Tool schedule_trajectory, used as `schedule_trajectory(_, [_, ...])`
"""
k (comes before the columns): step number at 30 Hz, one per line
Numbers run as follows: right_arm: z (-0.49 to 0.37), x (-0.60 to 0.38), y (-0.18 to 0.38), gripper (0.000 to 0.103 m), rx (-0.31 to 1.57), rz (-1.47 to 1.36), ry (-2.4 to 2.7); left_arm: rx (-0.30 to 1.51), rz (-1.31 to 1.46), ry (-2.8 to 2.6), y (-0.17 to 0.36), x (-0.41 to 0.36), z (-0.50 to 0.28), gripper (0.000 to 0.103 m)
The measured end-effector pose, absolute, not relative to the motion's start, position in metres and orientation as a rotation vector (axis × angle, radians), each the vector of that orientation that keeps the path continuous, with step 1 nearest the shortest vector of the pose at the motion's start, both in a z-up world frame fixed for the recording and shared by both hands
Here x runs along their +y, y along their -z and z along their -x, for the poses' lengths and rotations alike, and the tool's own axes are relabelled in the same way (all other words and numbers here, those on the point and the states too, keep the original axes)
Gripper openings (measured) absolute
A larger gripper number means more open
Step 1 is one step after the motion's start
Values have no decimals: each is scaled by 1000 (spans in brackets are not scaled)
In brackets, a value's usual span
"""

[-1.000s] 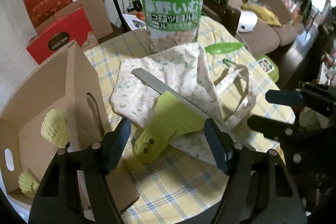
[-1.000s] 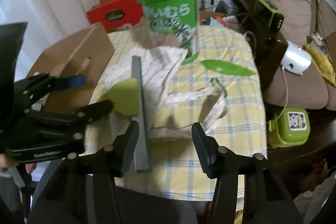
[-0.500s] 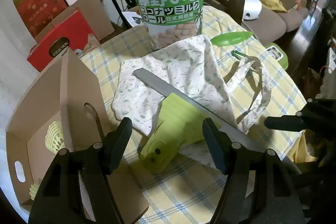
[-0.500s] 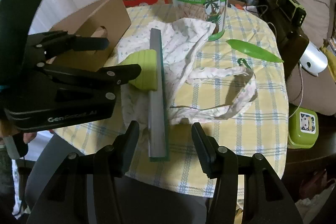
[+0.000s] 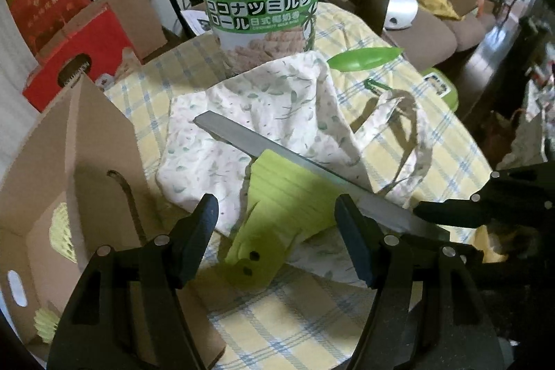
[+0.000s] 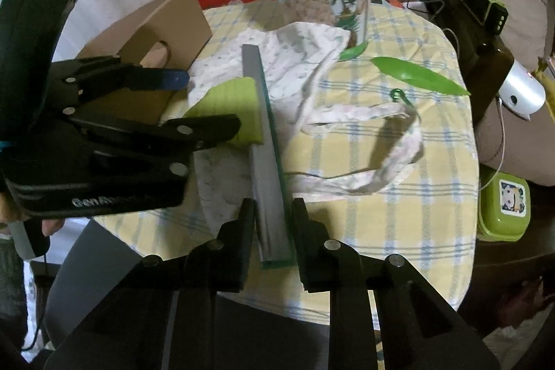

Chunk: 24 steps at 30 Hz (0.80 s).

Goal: Organize objects
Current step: 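Grasp the squeegee's metal blade with the right tool, then grasp the squeegee's green handle with the left tool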

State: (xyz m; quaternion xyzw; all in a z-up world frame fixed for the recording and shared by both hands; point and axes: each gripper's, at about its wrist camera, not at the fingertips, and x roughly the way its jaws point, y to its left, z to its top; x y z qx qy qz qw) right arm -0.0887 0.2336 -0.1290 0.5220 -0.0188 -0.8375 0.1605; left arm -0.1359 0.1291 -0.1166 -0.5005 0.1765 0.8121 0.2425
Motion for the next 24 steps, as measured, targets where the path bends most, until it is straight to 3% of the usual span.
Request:
schedule_trajectory(7, [88, 254, 127, 22, -69, -1492, 2406, 487, 1335, -2188, 116, 133, 132, 78])
schedule_trajectory(14, [89, 257, 126, 22, -48, -1486, 2406, 595, 1329, -2141, 133, 150, 123, 78])
schedule_trajectory(17, [90, 255, 126, 22, -44, -1488, 2404, 575, 1361, -2114, 141, 152, 127, 64])
schedule_trajectory(18, [90, 255, 126, 22, -43, -1487, 2403, 559, 1373, -2104, 142, 152, 128, 52])
schedule_trajectory(24, [87, 253, 122, 23, -10, -1470, 2431, 534, 1368, -2118, 141, 148, 128, 44])
